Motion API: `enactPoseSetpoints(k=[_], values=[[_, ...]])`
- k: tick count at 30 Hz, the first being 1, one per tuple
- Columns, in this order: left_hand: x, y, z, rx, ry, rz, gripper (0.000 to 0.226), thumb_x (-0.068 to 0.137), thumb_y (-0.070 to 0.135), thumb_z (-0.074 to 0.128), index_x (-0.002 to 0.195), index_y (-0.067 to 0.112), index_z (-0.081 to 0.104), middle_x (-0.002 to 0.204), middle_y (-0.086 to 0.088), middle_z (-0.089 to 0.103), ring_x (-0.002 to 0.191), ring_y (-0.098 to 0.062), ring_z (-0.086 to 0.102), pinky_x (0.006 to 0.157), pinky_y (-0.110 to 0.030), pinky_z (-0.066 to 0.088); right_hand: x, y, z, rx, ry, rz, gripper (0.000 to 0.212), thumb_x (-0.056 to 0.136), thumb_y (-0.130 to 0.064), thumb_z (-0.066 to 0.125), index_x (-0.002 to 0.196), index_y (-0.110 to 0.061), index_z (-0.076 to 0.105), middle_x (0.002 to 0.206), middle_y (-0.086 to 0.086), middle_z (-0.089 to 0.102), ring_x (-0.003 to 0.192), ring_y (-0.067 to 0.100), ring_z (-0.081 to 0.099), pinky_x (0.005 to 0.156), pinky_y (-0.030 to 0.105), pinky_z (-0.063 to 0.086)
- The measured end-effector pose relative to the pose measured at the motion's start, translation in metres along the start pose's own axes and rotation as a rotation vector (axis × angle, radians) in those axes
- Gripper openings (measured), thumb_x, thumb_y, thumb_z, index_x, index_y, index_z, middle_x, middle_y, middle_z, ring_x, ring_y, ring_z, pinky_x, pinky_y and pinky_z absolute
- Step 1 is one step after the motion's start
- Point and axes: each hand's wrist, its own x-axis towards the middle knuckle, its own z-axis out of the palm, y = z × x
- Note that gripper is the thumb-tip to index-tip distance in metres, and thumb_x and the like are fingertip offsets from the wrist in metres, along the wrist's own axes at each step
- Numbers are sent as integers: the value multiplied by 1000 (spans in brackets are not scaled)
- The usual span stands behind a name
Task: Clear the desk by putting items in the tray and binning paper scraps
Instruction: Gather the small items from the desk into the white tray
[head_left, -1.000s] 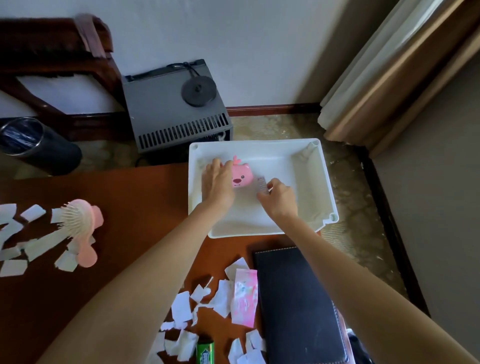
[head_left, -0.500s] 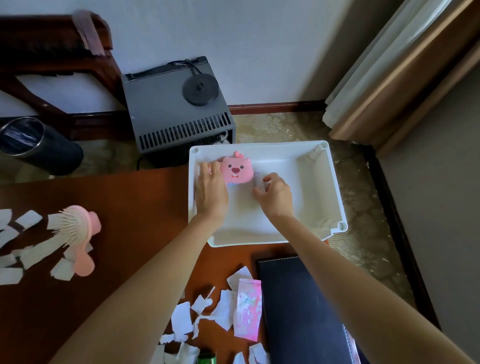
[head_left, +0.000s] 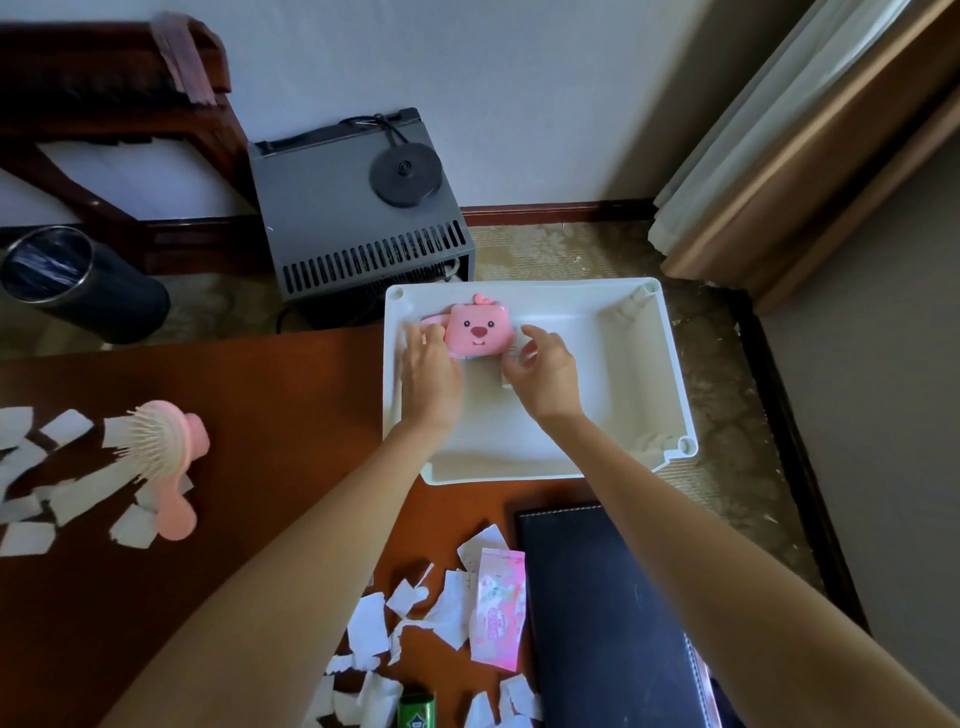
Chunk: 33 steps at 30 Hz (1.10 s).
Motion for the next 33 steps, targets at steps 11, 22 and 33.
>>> enactPoseSetpoints(k=[11,22,33], values=[[-12,6,-11,-121,-35,-18,54,83,-19,33,132,2,43,139,-14,41,127,-29,41,99,-34,36,-12,0,-6,-199,-95,30,35,92,-16,53,124,-3,49,117,19,53,103,38,56,88,40,43],[-36,20,-48,-43,-24,45,50,86,-12,34,130,7,49,136,-13,45,119,-32,49,93,-34,41,-36,-2,-17,-271,-71,6,42,93,-8,44,134,-6,38,125,19,47,105,39,55,87,42,44],[-147,-69,-76,-129,142,-159,26,93,0,44,114,3,60,119,-14,59,112,-25,55,84,-21,42,-182,-16,17,-124,56,-420,32,86,4,52,116,-1,59,112,19,61,75,34,65,60,29,52]])
